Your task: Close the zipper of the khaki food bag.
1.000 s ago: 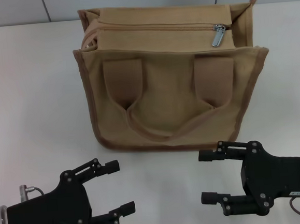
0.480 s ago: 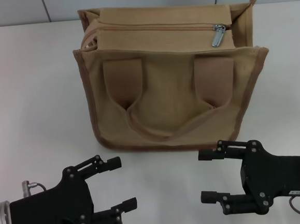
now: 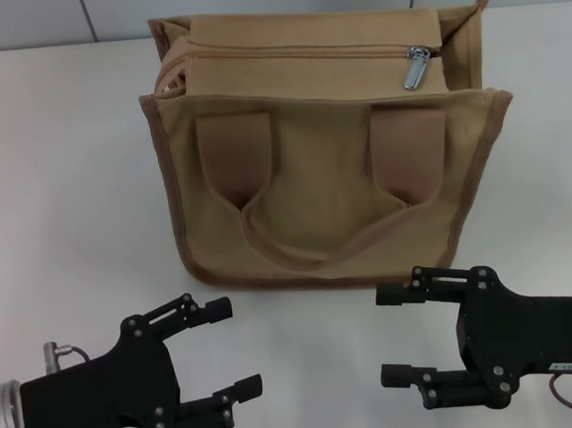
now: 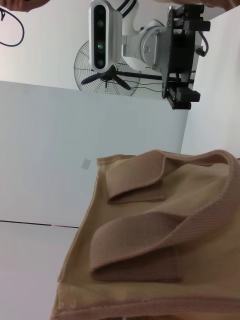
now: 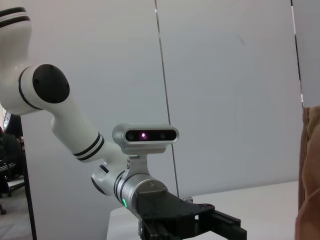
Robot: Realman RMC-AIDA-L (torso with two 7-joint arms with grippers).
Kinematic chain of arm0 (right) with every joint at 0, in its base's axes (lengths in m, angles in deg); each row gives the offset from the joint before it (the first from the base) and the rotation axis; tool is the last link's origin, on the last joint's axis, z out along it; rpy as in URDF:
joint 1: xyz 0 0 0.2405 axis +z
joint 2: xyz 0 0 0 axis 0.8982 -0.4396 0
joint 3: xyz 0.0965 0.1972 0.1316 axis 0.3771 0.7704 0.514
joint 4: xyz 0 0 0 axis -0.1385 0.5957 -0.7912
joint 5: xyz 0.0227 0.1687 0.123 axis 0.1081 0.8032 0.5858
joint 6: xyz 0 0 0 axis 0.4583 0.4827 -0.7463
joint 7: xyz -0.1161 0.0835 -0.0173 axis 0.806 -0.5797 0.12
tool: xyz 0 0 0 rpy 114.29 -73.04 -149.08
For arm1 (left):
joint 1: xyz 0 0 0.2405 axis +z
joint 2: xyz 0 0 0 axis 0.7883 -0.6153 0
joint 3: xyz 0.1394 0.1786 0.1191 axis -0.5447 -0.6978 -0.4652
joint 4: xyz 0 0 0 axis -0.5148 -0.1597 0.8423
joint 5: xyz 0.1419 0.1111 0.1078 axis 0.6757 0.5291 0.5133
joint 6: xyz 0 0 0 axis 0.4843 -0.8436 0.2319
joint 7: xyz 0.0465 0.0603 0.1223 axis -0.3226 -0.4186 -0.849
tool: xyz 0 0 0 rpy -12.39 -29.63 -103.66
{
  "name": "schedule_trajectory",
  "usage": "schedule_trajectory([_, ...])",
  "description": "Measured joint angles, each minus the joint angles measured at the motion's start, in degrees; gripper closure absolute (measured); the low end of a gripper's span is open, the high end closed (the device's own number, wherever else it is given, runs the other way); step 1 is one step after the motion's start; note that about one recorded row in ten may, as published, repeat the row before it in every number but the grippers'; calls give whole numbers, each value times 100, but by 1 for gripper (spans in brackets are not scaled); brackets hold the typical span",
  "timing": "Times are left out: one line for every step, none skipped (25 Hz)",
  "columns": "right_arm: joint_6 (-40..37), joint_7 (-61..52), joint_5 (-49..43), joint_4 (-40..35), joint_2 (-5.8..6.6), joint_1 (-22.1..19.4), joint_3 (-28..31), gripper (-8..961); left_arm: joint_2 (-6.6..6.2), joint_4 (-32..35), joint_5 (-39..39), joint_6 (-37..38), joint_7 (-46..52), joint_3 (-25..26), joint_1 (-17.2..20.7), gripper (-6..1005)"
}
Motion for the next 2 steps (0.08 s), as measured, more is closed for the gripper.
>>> schedule_trajectory([0, 0, 0, 1, 0, 0, 0, 236, 0, 0, 0, 0, 6, 0, -8, 175])
schedule_trajectory([0, 0, 0, 5, 0, 0, 0, 236, 0, 0, 0, 0, 18, 0, -20, 175])
